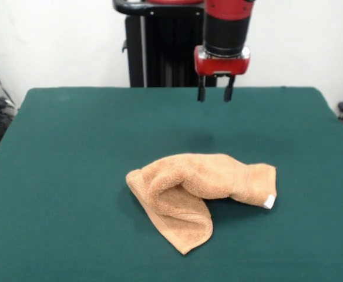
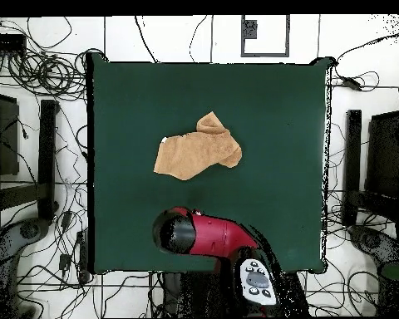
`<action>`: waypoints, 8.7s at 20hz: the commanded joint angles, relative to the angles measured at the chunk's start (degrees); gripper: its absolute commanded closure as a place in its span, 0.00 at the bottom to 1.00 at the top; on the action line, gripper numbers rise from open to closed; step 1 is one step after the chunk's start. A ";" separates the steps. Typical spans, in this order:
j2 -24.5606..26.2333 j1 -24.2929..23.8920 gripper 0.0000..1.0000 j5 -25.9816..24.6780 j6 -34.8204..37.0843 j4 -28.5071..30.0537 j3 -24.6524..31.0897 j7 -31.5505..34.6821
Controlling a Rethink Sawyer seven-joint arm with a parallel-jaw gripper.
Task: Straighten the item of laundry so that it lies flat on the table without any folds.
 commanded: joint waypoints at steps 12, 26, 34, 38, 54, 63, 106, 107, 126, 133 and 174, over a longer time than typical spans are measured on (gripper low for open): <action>2.05 0.41 0.00 0.62 12.49 -11.24 7.56 3.60; 6.82 0.11 0.00 -0.16 14.30 -18.16 9.68 1.88; 7.33 -0.02 0.00 -0.45 15.43 -19.84 10.69 1.87; 6.20 0.31 0.00 -1.18 16.85 -19.84 10.09 1.61; -5.68 3.72 0.00 -5.03 2.85 -1.11 4.01 9.58; 4.08 3.92 0.00 -3.23 4.30 -12.79 3.70 8.54; 14.58 2.22 0.00 -1.89 13.85 -31.37 6.03 6.18; 14.48 2.33 0.00 -1.83 13.78 -31.05 5.98 6.41; 10.17 1.81 0.00 0.12 23.48 -32.79 7.32 4.45; 12.32 -0.36 0.00 -1.05 22.04 -34.22 8.34 2.57; 13.38 -15.60 0.00 -5.40 53.72 -42.69 30.96 -11.55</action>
